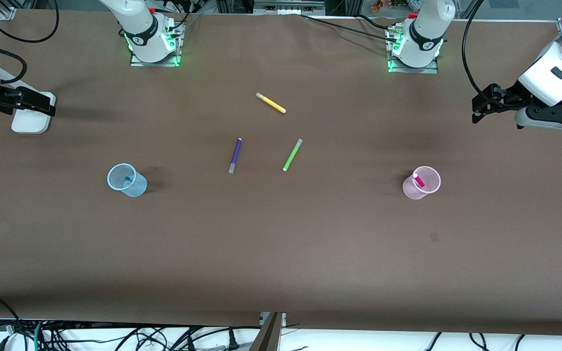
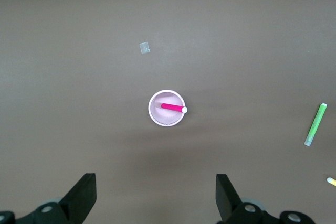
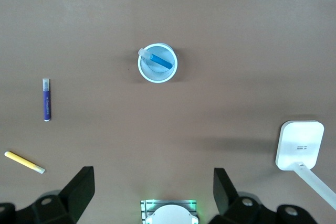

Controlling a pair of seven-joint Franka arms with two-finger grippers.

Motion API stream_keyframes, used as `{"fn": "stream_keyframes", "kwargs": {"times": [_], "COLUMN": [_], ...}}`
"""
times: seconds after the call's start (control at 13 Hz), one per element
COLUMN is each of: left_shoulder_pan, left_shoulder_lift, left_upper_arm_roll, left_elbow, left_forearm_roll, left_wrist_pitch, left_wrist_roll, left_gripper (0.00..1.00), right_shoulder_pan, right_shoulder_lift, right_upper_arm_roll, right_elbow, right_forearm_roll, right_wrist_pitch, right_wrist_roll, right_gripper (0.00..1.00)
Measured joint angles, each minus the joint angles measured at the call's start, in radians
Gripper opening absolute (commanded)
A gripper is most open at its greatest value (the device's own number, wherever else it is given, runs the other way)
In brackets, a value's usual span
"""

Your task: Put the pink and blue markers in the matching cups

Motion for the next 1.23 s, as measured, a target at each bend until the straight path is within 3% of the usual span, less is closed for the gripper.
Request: {"fn": "stream_keyframes", "kwargs": {"times": [1.23], "left_shoulder_pan": [0.015], "left_shoulder_lift": [0.008], "left_upper_arm_roll": [0.001], "left_elbow": [0.006], "left_forearm_roll": [0.000], "left_wrist_pitch": [-0.002], "left_wrist_roll": [0.000], "left_gripper": [1.00], "right_shoulder_pan": [-0.003], "right_shoulder_lift": [0.004], "right_upper_arm_roll": [0.000], "right_elbow": [0.000], "right_forearm_roll": [-0.001], "right_wrist_pitch": [0.008], "right_wrist_roll": [0.000], "right_gripper": [1.00]}}
